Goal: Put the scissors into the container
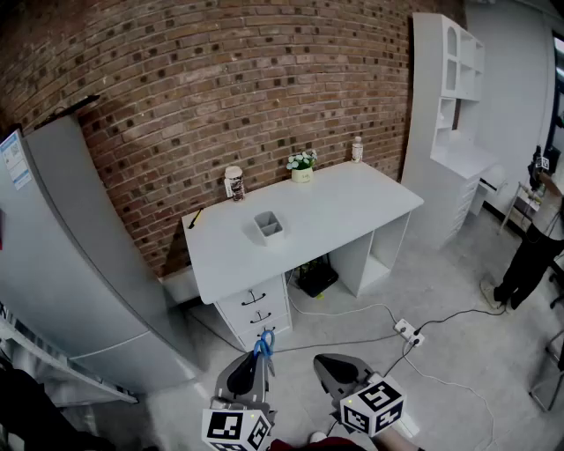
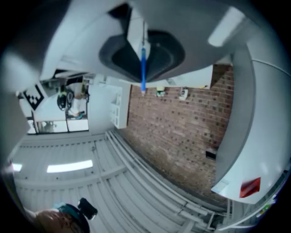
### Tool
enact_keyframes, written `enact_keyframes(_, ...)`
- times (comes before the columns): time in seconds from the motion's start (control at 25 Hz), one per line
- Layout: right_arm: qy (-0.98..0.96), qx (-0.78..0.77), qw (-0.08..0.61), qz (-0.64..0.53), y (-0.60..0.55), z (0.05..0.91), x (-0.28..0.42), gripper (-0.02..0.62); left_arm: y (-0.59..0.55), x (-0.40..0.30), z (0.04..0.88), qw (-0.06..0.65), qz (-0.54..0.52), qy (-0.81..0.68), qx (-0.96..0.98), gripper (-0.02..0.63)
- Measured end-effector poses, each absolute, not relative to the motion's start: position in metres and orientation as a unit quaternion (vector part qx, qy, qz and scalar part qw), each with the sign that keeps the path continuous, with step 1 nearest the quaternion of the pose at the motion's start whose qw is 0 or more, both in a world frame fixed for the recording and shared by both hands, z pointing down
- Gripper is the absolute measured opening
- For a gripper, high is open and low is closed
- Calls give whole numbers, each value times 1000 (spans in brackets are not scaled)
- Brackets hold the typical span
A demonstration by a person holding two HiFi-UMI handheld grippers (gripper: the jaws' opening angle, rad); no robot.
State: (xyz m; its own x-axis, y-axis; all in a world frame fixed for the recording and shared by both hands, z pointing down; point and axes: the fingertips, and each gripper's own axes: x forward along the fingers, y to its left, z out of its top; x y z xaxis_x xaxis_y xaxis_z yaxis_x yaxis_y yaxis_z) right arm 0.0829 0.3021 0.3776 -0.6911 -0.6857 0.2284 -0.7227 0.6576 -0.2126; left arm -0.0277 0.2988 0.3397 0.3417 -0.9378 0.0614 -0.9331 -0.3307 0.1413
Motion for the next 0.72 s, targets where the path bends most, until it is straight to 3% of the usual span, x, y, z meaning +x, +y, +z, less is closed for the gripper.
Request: enact_keyframes(0.72, -913, 379, 52, 142, 290, 381, 119, 8, 288, -5, 342, 62, -18, -586, 808, 26)
